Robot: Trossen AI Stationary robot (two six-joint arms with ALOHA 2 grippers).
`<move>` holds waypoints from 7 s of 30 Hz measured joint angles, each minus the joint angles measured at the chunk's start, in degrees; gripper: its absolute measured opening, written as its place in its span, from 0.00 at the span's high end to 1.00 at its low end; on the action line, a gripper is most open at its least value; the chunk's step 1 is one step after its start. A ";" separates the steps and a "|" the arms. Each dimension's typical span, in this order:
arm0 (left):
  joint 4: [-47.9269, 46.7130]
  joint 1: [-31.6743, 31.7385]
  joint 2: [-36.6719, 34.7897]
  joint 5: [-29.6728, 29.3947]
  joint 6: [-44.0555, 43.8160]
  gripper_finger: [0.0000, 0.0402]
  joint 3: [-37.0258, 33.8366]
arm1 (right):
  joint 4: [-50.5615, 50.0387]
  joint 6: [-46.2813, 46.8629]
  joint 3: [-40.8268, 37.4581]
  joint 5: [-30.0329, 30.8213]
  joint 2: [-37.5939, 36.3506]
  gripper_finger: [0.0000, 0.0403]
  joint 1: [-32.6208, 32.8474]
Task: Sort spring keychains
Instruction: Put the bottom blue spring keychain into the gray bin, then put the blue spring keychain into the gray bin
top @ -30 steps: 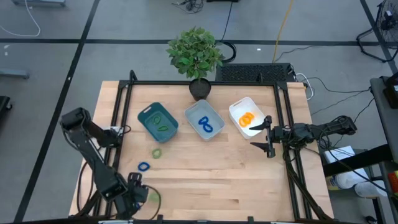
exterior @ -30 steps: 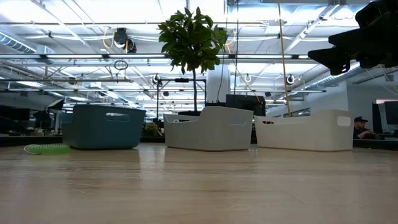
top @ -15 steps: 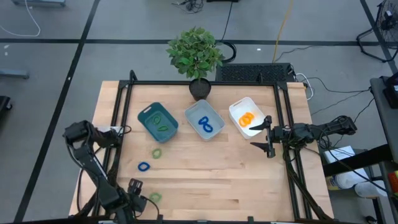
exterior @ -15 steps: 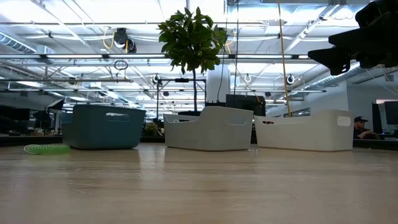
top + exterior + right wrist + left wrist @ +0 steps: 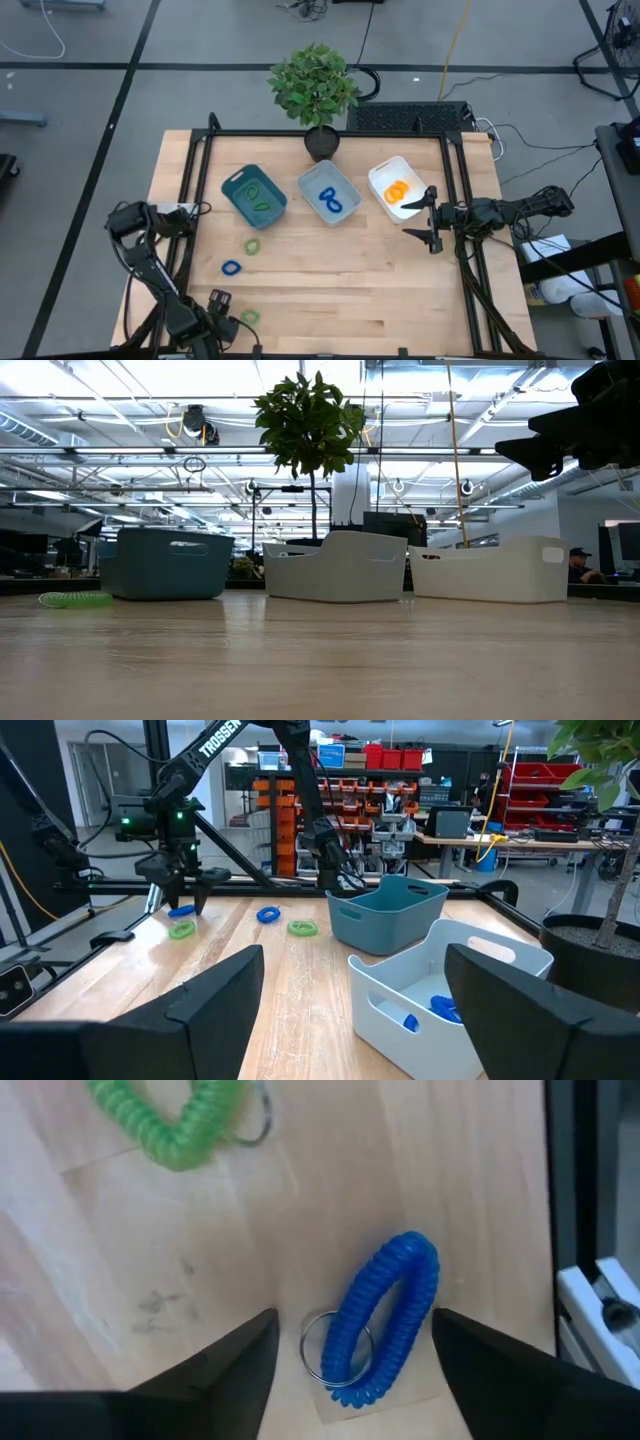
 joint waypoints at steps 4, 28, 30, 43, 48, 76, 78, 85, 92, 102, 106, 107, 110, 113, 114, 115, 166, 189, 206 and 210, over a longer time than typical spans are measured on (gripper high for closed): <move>-0.30 0.36 0.16 -0.76 -2.60 0.47 0.00 | 0.00 -0.01 0.01 0.00 0.00 0.26 0.00; 0.33 7.54 -0.07 0.60 -8.97 0.97 -0.10 | 0.00 -0.01 0.01 -0.01 0.00 0.26 0.01; 0.09 8.40 -0.82 -1.53 -8.63 0.97 -0.26 | 0.00 -0.01 0.01 0.00 -0.01 0.26 0.01; -12.41 13.61 -13.44 -4.69 -5.91 0.97 -0.24 | 0.63 -0.01 -0.01 0.00 -0.02 0.26 0.02; -14.02 15.08 -18.38 -3.38 -4.03 0.97 -0.24 | 1.92 -0.01 0.01 0.05 0.02 0.26 0.02; -21.64 27.25 -29.33 -8.67 10.56 0.97 2.30 | 2.47 -0.01 0.00 0.02 0.04 0.26 0.00; -23.34 30.24 -27.50 -9.20 13.75 0.97 4.89 | 2.47 -0.01 -0.01 0.02 0.04 0.26 0.02; -28.68 40.84 -20.54 -9.85 25.11 0.98 16.24 | 2.49 -0.01 -0.01 0.02 0.04 0.26 0.02; -31.62 51.59 -11.14 -9.90 38.22 0.98 28.27 | 2.49 -0.01 -0.01 0.02 0.03 0.26 0.02; -33.39 60.70 2.57 -12.85 53.90 0.98 42.68 | 2.49 -0.01 -0.01 0.02 0.02 0.26 0.02; -32.85 63.53 7.08 -15.94 57.85 0.98 47.24 | 2.49 -0.01 -0.01 0.02 0.02 0.26 0.01; -32.76 64.28 8.18 -16.95 58.38 0.98 48.25 | 2.49 -0.01 -0.01 0.02 0.02 0.26 0.01; -31.17 66.28 10.81 -21.67 60.20 0.98 49.53 | 2.49 -0.01 0.00 0.02 0.02 0.26 0.01; -28.48 68.06 12.70 -24.56 61.65 0.98 49.55 | 2.49 -0.01 -0.01 0.02 0.02 0.26 0.01; -27.70 68.50 13.29 -25.24 61.75 0.98 49.55 | 2.49 -0.01 0.00 0.02 0.02 0.26 0.02; -27.01 68.89 13.86 -25.98 61.60 0.98 49.55 | 2.49 -0.01 0.00 0.02 0.02 0.26 0.00; -17.36 65.59 19.66 -32.77 59.17 0.02 46.39 | 2.51 0.00 -0.01 0.01 0.04 0.26 0.01; -34.69 49.06 7.68 -33.35 41.76 0.04 46.40 | 2.49 -0.01 -0.01 0.02 0.04 0.26 0.02; -46.69 35.16 5.01 -26.76 10.93 0.04 45.00 | 2.49 -0.01 -0.01 0.02 0.04 0.26 0.00; -46.59 33.45 4.84 -25.57 5.53 0.04 44.22 | 2.34 0.00 -0.01 0.01 0.04 0.26 0.01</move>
